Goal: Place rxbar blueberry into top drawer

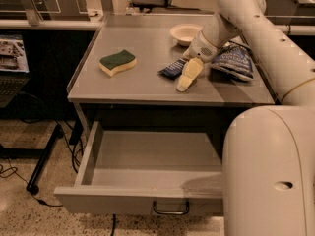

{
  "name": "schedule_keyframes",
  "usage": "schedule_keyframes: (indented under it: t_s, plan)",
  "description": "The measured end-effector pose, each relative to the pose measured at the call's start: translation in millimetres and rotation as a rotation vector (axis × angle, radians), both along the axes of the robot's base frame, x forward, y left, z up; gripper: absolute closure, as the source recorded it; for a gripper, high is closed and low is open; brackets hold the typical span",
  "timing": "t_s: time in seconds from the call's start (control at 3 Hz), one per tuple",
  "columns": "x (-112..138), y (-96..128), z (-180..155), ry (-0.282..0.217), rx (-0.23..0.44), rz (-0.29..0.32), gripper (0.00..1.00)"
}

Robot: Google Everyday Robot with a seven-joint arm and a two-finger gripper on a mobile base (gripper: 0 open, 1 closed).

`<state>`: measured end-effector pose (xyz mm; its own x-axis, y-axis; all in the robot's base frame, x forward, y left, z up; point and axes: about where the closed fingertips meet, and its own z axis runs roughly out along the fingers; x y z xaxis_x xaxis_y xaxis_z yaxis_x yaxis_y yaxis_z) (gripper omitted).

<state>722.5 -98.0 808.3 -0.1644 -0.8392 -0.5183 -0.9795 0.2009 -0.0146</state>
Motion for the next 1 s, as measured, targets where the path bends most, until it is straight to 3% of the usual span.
schedule_keyframes:
  t_s: [0.33,1.0]
  plan:
    - [0.0,0.0,0.0,0.000,0.000,0.000,0.19]
    - [0.0,0.0,-0.1,0.000,0.000,0.000,0.65]
